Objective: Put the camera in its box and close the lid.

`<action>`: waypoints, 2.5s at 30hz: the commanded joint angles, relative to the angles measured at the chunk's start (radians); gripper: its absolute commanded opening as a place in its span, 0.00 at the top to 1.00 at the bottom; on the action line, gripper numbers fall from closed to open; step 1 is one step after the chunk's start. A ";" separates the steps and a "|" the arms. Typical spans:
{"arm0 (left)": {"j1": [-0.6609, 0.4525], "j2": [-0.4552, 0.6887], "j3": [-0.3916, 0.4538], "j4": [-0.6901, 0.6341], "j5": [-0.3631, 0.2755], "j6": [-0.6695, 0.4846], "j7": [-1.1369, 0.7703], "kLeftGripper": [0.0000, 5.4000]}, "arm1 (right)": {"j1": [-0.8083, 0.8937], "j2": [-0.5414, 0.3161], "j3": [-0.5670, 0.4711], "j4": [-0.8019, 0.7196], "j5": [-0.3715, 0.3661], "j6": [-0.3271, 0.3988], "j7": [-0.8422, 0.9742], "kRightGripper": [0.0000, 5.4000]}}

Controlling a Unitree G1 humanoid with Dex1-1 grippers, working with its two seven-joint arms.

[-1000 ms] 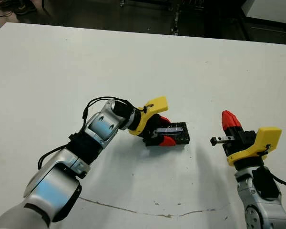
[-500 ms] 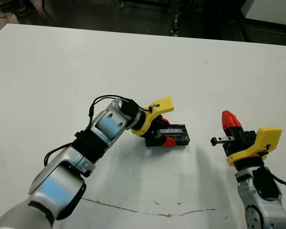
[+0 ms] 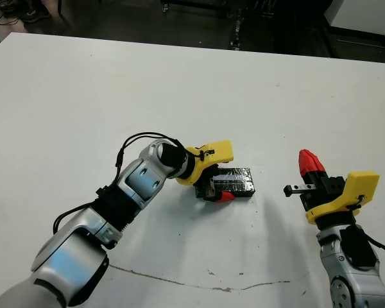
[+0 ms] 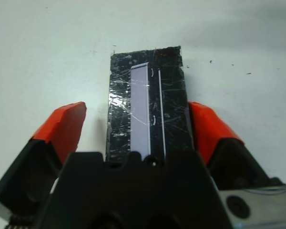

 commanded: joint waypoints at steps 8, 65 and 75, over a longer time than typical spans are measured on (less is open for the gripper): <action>0.094 0.067 -0.026 0.021 0.013 0.023 -0.005 0.00 | 0.010 -0.012 -0.006 -0.001 0.005 0.010 0.001 1.00; 0.203 0.023 0.412 -0.550 -0.575 0.371 0.437 0.57 | -0.002 -0.012 0.004 0.006 -0.005 0.010 -0.006 1.00; 0.245 -0.024 0.317 -0.435 -0.527 0.380 0.462 0.86 | 0.006 -0.016 0.008 0.008 -0.014 -0.001 -0.003 1.00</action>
